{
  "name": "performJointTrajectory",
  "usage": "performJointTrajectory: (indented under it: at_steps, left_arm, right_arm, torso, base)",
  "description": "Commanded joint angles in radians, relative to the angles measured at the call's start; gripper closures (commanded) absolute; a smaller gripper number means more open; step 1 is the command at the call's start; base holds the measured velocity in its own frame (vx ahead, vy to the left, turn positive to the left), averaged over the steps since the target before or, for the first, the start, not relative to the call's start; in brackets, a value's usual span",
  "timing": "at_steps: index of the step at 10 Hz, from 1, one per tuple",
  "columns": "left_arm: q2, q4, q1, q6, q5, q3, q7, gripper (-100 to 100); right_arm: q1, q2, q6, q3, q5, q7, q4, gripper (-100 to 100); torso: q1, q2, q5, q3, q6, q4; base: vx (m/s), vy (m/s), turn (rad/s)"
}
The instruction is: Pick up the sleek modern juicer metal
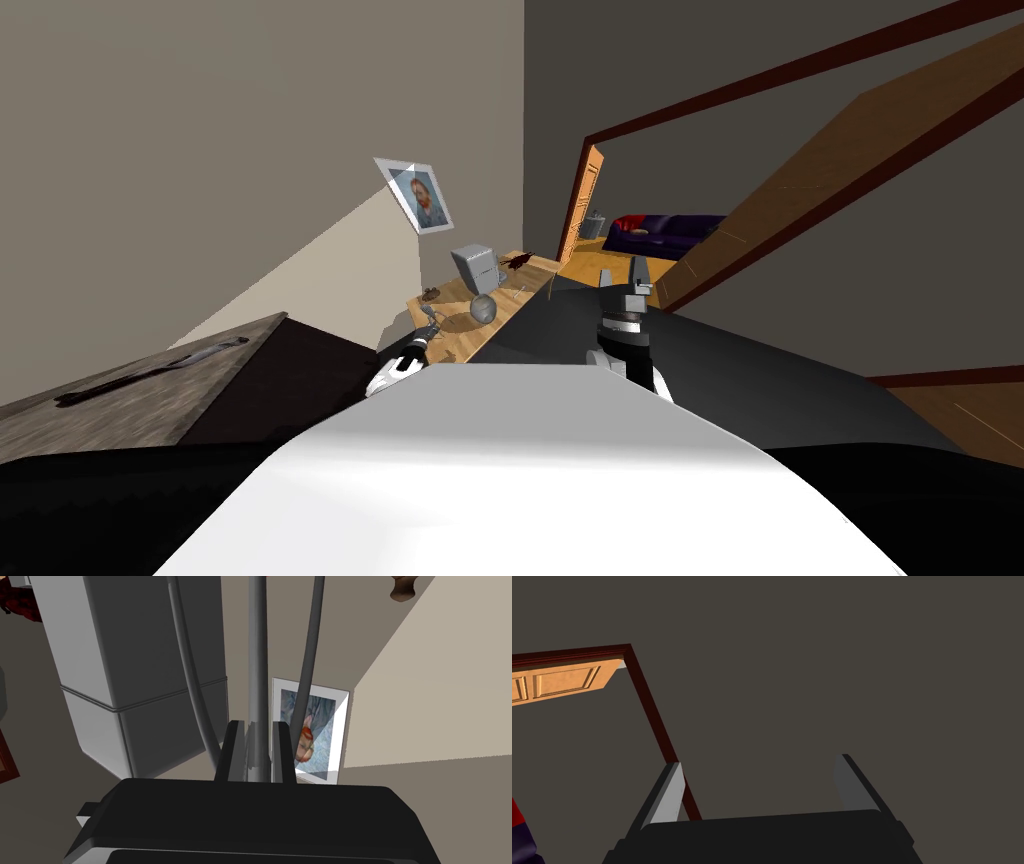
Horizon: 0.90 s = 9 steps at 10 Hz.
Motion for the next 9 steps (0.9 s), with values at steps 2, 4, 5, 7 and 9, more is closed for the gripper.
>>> performJointTrajectory:
  at_steps: [2,4,5,7,9]
  left_arm:
    - [-0.022,0.041,-0.071,0.017,-0.079,0.023,0.026,100]
    - [-0.043,0.075,-0.136,0.039,-0.139,0.043,0.054,100]
    - [-0.043,0.075,-0.136,0.039,-0.152,0.043,0.054,100]
    - [-0.063,0.109,-0.200,0.061,-0.218,0.063,0.081,100]
    - [-0.065,0.124,-0.199,0.045,-0.202,0.067,0.066,0]
  right_arm:
    - [0.000,0.000,0.000,0.000,0.000,0.000,0.000,0]
    - [0.000,0.000,0.000,0.000,0.000,0.000,0.000,0]
    - [0.000,0.000,0.000,0.000,0.000,0.000,0.000,0]
    - [0.000,0.000,0.000,0.000,0.000,0.000,0.000,0]
    - [0.000,0.000,0.000,0.000,0.000,0.000,0.000,0]
  torso:
    - [0.001,0.001,0.001,0.000,0.000,0.000]
    - [0.000,0.003,0.000,0.001,0.000,0.000]
    - [0.000,0.002,0.000,0.001,0.000,0.001]
    - [0.000,0.001,0.000,0.000,0.000,0.000]
    - [-0.001,0.000,0.000,0.000,-0.001,0.000]
  base:
    - [-0.085,0.020,0.023]
    - [-0.112,0.019,0.018]
    - [-0.043,0.010,-0.008]
    - [-0.085,0.014,0.022]
    - [-0.018,0.002,-0.004]
